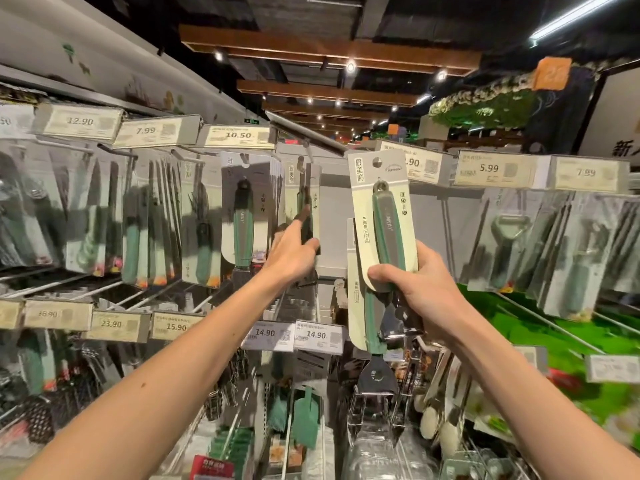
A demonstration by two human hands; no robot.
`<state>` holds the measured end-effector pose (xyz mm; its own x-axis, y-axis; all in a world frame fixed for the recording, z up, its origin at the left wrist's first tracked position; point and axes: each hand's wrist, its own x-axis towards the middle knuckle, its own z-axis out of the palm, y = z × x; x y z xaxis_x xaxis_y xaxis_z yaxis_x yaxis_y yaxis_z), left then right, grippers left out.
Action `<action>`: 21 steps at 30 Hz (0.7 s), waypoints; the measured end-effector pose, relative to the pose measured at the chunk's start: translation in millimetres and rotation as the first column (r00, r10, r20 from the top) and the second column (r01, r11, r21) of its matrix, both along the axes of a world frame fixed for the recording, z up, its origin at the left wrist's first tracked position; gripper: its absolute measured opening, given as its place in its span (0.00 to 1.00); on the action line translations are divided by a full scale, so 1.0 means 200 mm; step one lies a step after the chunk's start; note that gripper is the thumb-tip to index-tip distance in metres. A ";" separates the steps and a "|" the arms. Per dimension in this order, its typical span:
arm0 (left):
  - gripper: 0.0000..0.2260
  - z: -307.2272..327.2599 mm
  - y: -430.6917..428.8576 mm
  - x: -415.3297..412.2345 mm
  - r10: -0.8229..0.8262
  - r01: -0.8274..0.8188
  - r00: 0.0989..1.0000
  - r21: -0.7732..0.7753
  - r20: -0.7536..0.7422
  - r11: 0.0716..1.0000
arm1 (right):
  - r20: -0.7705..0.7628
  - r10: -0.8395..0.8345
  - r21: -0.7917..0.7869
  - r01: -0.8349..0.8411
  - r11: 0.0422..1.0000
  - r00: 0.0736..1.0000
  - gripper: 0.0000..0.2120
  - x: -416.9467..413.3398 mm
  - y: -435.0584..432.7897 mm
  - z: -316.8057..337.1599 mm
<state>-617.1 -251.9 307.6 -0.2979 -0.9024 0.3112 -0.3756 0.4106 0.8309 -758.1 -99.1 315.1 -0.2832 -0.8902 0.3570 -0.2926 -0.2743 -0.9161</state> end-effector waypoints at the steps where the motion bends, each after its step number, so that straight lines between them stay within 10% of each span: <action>1: 0.25 -0.02 0.03 0.01 0.008 -0.008 1.000 -0.021 0.026 1.000 | -0.004 0.000 -0.005 0.000 1.000 1.000 0.16 0.00 0.00 0.00; 5: 0.16 -0.11 0.27 0.05 -0.080 0.056 0.985 -0.158 -0.151 0.986 | -0.020 0.005 -0.031 -0.006 1.000 1.000 0.16 0.01 -0.01 -0.03; 10: 0.19 -0.18 0.45 0.11 -0.340 0.375 0.873 0.035 -0.349 0.927 | 0.053 0.020 -0.052 -0.018 0.998 0.998 0.15 0.07 -0.05 -0.06; 21: 0.35 -0.23 0.45 0.21 -0.196 0.168 0.882 -0.104 -0.429 0.980 | 0.120 -0.005 -0.039 0.010 0.999 0.993 0.17 0.09 -0.04 -0.06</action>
<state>-574.6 -161.7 262.3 -0.2765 -0.8203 0.5007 0.1044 0.4923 0.8641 -740.8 -107.6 303.1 -0.3324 -0.8737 0.3551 -0.1836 -0.3094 -0.9330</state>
